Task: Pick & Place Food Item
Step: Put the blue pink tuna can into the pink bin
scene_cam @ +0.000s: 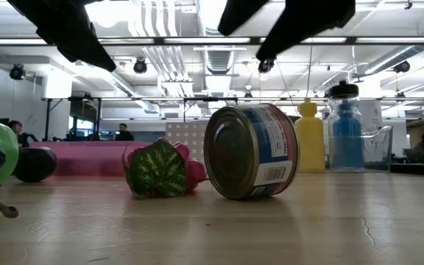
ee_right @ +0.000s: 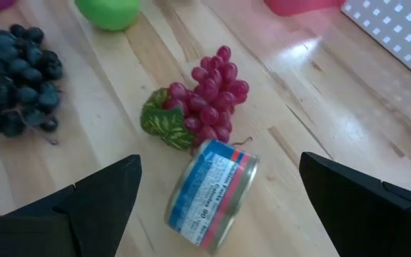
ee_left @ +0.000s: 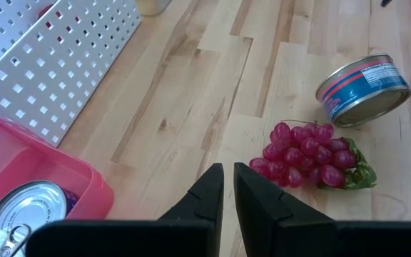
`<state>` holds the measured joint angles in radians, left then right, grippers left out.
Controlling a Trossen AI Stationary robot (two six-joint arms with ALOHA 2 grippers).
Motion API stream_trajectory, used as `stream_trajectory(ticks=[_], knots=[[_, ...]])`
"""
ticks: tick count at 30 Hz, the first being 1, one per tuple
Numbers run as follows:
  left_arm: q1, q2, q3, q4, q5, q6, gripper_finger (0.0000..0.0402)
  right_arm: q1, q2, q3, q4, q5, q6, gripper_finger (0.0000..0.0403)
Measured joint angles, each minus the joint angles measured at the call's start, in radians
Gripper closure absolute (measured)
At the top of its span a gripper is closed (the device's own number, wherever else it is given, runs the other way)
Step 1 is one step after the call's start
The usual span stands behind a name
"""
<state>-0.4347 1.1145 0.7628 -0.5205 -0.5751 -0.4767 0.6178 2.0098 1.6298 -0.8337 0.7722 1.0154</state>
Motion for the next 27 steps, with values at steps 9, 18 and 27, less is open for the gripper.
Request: stream_trajectory(ticks=[9,18,27], knots=[[0.0,0.0,0.0,0.0,0.0,0.0,0.0363,0.004,0.001,0.046,-0.013,-0.031,-0.251,0.0023],[0.0,0.0,0.0,0.0,0.0,0.0,0.0363,0.013,0.001,0.064,-0.024,-0.1,-0.469,0.0023],[0.0,0.0,0.0,0.0,0.0,0.0,0.0363,0.02,0.001,0.055,-0.025,-0.129,-0.804,0.0023]])
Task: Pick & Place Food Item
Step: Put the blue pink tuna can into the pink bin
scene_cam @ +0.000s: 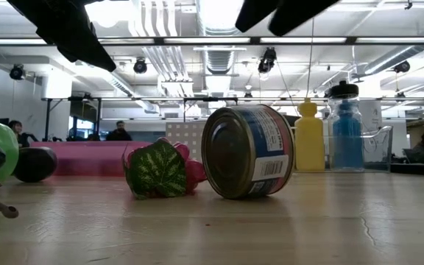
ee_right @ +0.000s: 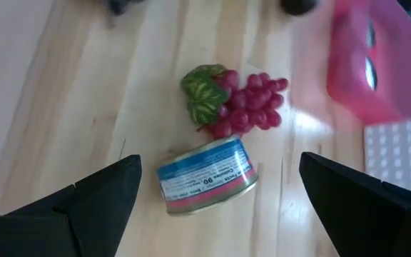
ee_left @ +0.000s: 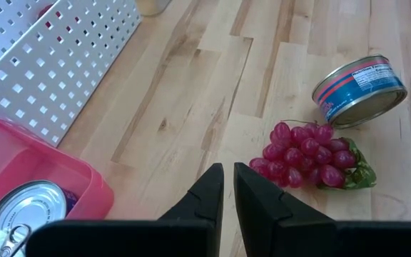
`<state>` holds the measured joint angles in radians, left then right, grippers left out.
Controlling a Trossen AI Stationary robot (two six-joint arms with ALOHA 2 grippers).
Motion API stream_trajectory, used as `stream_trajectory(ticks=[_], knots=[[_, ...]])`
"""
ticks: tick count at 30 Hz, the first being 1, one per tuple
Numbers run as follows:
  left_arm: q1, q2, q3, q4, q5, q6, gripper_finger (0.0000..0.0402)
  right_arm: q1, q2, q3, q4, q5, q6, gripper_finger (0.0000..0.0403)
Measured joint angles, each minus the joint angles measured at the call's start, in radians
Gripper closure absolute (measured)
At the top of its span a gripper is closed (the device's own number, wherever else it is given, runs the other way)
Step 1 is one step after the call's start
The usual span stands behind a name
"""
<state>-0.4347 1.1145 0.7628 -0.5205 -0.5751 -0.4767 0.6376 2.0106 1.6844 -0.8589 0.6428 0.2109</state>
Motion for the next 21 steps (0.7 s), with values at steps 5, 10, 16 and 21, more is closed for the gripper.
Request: stream_trajectory(ticks=[5,10,16,21], knots=[[0.0,0.0,0.0,0.0,0.0,0.0,0.0363,-0.001,0.0,0.0,0.0,-0.049,-0.194,0.0023],[0.0,0.0,0.0,0.0,0.0,0.0,0.0363,-0.001,0.0,-0.002,-0.001,-0.052,-0.422,0.0023],[0.0,0.0,0.0,0.0,0.0,0.0,0.0363,-0.022,0.0,-0.003,-0.001,-0.13,-0.624,0.0023],[0.0,0.0,0.0,0.0,0.0,0.0,0.0363,-0.07,0.0,-0.003,0.004,-0.256,-0.783,0.0023]])
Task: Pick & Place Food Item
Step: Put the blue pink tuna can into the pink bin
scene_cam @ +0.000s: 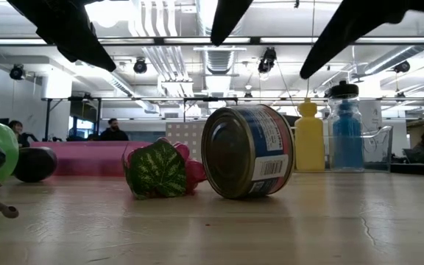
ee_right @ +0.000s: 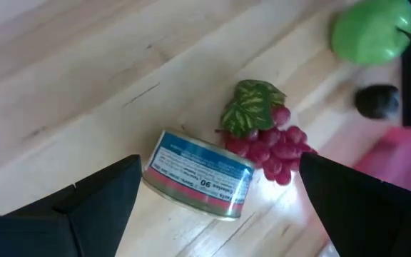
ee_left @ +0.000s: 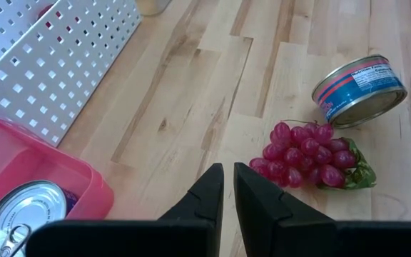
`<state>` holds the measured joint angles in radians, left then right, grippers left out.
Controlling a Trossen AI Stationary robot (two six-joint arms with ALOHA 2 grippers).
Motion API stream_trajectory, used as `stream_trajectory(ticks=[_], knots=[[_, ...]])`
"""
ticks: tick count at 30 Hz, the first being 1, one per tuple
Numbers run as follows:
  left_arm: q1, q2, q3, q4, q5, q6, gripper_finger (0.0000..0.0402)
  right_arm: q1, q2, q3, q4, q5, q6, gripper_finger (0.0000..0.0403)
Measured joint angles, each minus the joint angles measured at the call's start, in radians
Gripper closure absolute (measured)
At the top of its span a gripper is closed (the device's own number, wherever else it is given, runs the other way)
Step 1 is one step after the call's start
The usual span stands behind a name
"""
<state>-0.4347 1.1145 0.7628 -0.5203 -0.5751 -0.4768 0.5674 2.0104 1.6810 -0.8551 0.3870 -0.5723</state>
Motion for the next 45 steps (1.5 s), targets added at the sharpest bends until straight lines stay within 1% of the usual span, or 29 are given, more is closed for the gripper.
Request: stream_trajectory(ticks=[2,5,8,11,22,32,34,38,45], knots=[[0.0,0.0,0.0,0.0,0.0,0.0,0.0363,-0.014,0.0,0.0,0.005,-0.025,-0.049,0.0023],[0.0,0.0,0.0,0.0,0.0,0.0,0.0363,-0.027,0.0,0.0,-0.002,-0.026,-0.109,0.0023],[0.0,0.0,0.0,0.0,0.0,0.0,0.0363,-0.032,0.0,0.0,-0.002,-0.025,-0.247,0.0023],[0.0,0.0,0.0,0.0,0.0,0.0,0.0363,-0.033,0.0,0.0,-0.001,-0.022,-0.348,0.0023],[0.0,0.0,0.0,0.0,0.0,0.0,0.0363,-0.036,0.0,-0.001,-0.002,-0.022,-0.551,0.0023],[0.0,0.0,0.0,0.0,0.0,0.0,0.0363,-0.076,0.001,-0.034,-0.026,-0.024,-0.736,0.0023],[0.0,0.0,0.0,0.0,0.0,0.0,0.0363,-0.081,0.001,-0.034,-0.03,-0.051,-0.772,0.0023],[0.0,0.0,0.0,0.0,0.0,0.0,0.0363,-0.103,0.0,-0.034,-0.03,-0.147,-0.855,0.0023],[0.0,0.0,0.0,0.0,0.0,0.0,0.0363,-0.155,0.001,-0.048,-0.024,-0.16,-1.024,0.0023]])
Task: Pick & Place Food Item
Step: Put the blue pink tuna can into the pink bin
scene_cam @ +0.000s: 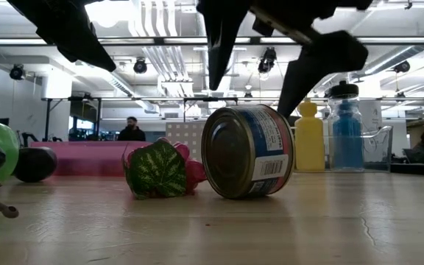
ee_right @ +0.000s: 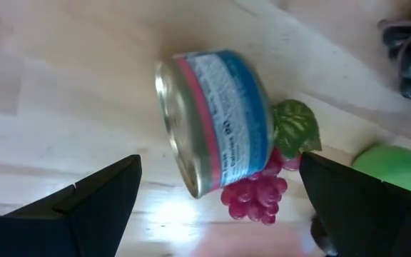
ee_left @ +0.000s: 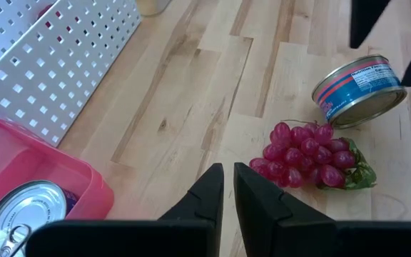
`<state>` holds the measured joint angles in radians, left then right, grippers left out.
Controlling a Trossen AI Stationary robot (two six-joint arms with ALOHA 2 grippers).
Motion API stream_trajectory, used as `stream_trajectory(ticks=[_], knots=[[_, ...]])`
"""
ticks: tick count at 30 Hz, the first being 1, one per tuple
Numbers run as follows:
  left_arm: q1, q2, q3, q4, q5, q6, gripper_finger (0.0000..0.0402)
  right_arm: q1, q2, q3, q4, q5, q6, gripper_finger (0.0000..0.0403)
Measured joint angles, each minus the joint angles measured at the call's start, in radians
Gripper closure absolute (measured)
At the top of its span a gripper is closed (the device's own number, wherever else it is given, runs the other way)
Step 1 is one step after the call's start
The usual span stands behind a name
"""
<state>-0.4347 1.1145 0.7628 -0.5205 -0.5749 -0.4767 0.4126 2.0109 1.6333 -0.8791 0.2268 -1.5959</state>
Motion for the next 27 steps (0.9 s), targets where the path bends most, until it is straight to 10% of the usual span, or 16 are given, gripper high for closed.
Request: stream_trajectory(ticks=[27], knots=[[0.0,0.0,0.0,0.0,0.0,0.0,0.0363,-0.096,0.001,-0.102,0.154,-0.175,-0.203,0.0023]])
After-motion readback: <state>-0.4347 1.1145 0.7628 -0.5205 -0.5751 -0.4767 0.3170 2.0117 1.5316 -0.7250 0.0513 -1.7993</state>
